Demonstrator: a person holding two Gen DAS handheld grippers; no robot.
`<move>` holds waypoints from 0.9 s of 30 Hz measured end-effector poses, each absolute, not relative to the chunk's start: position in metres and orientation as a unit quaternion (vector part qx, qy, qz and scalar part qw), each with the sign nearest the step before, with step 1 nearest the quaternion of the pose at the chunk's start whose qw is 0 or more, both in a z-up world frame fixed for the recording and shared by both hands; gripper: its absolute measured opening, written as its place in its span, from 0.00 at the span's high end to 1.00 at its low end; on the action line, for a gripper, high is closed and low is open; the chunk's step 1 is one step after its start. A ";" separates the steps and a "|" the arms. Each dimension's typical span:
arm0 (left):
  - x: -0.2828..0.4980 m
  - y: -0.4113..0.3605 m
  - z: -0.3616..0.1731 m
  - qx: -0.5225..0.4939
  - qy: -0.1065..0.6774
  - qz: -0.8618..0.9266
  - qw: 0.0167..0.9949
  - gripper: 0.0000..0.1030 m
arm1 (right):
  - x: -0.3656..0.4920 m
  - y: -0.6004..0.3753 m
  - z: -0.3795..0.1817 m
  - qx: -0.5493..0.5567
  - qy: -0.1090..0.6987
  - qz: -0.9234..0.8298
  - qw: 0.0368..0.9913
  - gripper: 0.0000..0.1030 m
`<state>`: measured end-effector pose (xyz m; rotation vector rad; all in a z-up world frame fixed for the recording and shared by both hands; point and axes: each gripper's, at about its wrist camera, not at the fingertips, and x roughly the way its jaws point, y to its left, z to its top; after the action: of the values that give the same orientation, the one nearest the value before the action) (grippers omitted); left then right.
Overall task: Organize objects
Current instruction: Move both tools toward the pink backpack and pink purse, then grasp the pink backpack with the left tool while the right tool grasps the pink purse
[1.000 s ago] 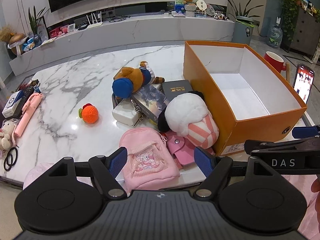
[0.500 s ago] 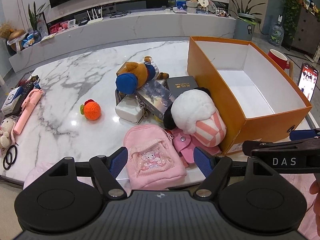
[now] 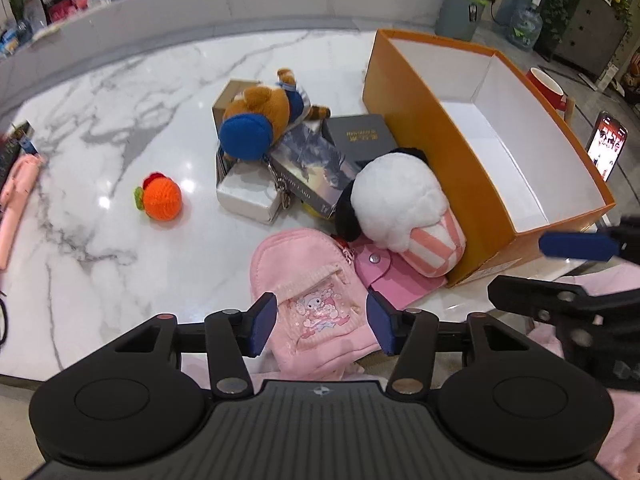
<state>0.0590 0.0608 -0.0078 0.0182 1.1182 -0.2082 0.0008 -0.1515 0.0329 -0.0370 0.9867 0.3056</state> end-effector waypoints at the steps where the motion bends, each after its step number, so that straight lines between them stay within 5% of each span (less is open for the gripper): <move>1: 0.064 0.063 -0.011 0.005 0.540 -0.101 0.836 0.40 | 0.002 -0.146 0.039 -0.031 0.467 0.161 0.869 0.37; 9: 0.097 0.089 -0.054 -0.042 0.608 -0.085 0.788 0.35 | 0.036 -0.108 0.024 -0.100 0.491 0.215 0.839 0.63; 21: 0.114 0.104 -0.091 -0.115 0.638 -0.086 0.757 0.22 | 0.063 -0.094 0.003 -0.153 0.487 0.230 0.828 0.63; 27: 0.107 0.104 -0.084 -0.122 0.621 -0.095 0.769 0.60 | 0.061 -0.091 -0.001 -0.157 0.481 0.239 0.829 0.63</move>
<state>0.1069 0.1036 -0.0836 -0.2645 1.3469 -0.2064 0.0611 -0.0907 -0.0015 -0.3336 1.0204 0.5068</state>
